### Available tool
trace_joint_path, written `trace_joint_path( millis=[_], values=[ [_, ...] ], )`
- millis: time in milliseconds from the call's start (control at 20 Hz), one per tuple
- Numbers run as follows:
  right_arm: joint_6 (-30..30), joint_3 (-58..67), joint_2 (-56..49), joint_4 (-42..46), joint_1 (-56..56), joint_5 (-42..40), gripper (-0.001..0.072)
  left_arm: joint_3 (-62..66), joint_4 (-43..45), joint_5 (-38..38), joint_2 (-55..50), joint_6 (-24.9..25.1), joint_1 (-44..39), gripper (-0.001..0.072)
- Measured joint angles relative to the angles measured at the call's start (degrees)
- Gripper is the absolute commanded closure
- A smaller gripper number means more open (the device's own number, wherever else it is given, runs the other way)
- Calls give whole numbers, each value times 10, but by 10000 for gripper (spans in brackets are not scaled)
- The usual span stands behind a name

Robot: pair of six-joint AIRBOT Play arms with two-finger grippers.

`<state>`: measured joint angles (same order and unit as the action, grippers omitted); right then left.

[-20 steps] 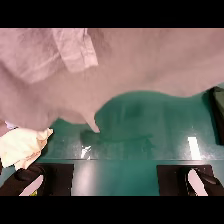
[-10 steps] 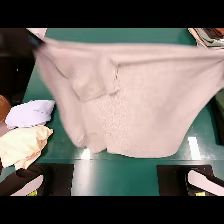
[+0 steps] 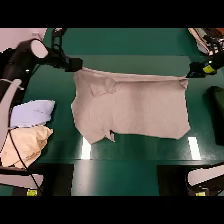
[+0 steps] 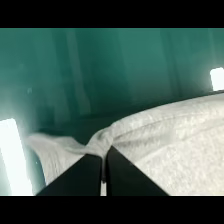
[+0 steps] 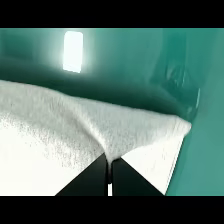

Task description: Fold the shirts.

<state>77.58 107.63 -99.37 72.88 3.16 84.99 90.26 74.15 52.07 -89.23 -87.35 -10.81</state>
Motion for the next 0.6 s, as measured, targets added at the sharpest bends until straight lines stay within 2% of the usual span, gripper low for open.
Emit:
trace_joint_path(
  millis=[150, 350, 500, 600],
  values=[
    [0, 40, -29, 4, -3, -11, 700, 9, 0, -38, -22, 3, 1, 685],
    [0, 26, -31, 36, -10, 7, 700, 7, 4, 33, -30, 9, 3, 686],
    [0, -45, -7, 61, -19, 3, 700, -24, 5, 76, -32, 24, 3, 685],
    [0, -97, 11, 69, -27, -17, 699, -55, 5, 74, -32, 30, 3, 684]
  ],
)
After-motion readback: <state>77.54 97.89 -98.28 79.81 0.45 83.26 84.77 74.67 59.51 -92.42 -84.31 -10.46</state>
